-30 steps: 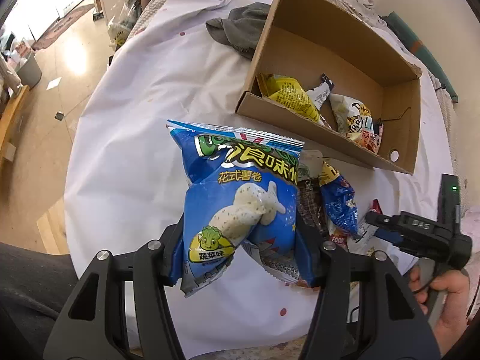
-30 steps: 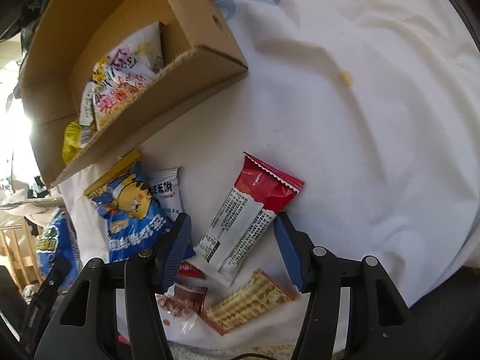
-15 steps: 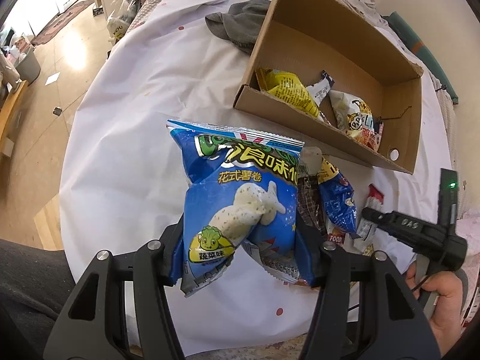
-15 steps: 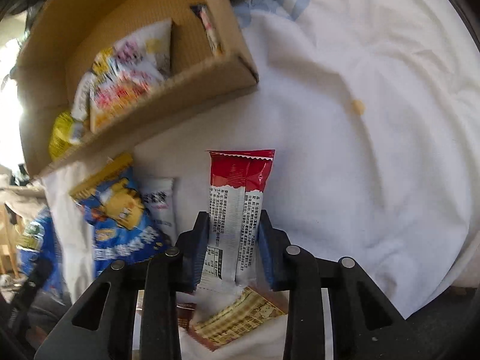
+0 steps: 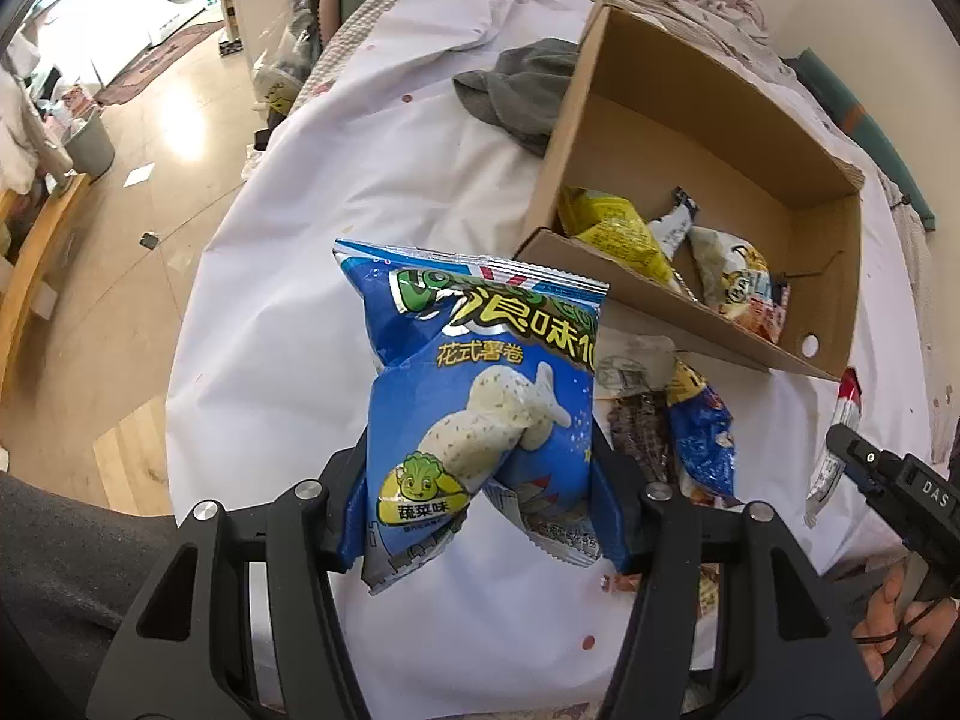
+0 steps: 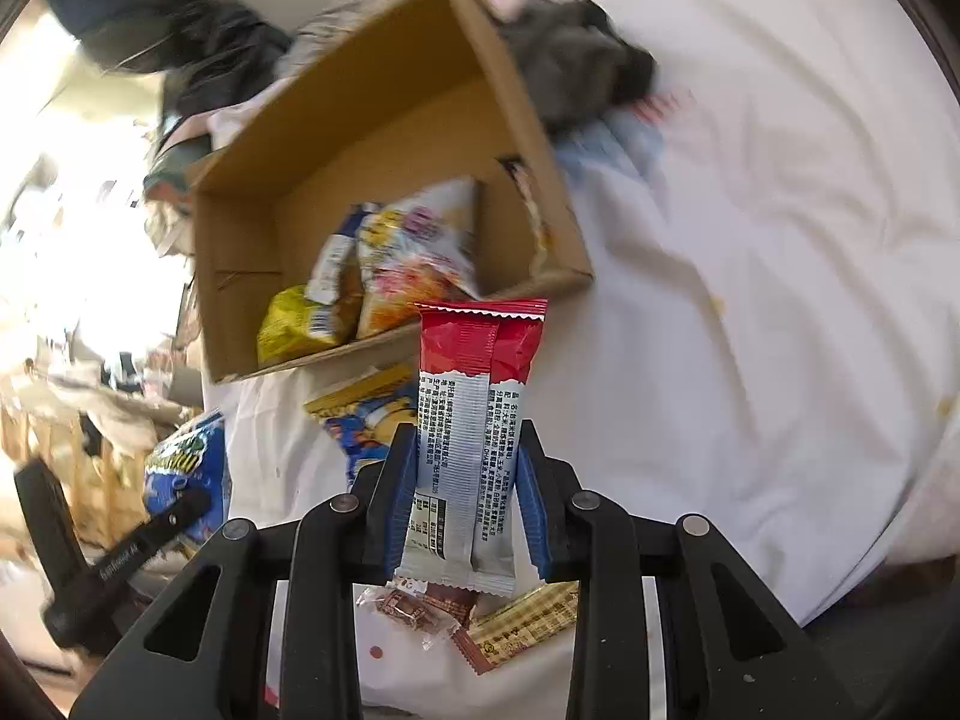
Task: Organize snacks
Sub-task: 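Carry the blue chip bag and red-white bar into the box and open both tools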
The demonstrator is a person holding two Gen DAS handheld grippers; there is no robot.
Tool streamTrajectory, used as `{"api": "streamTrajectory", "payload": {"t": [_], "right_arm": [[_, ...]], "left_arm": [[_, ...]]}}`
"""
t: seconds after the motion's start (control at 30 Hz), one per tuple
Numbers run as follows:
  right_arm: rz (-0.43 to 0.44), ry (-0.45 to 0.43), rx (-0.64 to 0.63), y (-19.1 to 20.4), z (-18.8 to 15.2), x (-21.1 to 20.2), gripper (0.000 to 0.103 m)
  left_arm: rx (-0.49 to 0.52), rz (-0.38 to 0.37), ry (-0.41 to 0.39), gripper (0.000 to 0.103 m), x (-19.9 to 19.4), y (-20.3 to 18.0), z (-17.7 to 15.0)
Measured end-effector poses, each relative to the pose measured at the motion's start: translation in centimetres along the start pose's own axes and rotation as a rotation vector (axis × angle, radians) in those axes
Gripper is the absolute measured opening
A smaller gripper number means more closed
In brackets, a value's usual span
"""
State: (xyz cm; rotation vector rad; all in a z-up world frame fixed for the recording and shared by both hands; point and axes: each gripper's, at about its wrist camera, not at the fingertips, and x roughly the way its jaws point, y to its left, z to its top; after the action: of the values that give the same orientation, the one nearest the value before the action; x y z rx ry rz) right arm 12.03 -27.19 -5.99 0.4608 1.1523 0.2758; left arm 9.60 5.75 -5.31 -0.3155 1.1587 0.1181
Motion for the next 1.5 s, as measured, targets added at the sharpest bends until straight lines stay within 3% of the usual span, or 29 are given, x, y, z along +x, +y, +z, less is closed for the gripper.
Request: {"api": "streamTrajectory", "payload": {"t": [0.23, 0.6, 1.1, 1.33, 1.5], "right_arm": [[0.086, -0.156, -0.150, 4.2, 0.0, -2.6, 0.033], [0.136, -0.287, -0.194, 6.2, 2.0, -3.4, 0.033], [0.069, -0.311, -0.155, 3.8, 9.1, -1.6, 0.033], [0.027, -0.273, -0.169, 3.5, 11.4, 0.6, 0.033], [0.009, -0.266, -0.168, 3.2, 11.6, 1.2, 0.033]], "left_arm": [[0.028, 0.026, -0.082, 0.055, -2.0, -0.8, 1.4], [0.159, 0.029, -0.197, 0.055, -4.1, -4.4, 5.1], [0.251, -0.047, -0.250, 0.055, -1.4, -9.3, 10.7], [0.274, -0.076, -0.218, 0.055, 2.6, -9.9, 11.2], [0.212, -0.087, -0.178, 0.055, 4.6, -8.6, 11.9]]}}
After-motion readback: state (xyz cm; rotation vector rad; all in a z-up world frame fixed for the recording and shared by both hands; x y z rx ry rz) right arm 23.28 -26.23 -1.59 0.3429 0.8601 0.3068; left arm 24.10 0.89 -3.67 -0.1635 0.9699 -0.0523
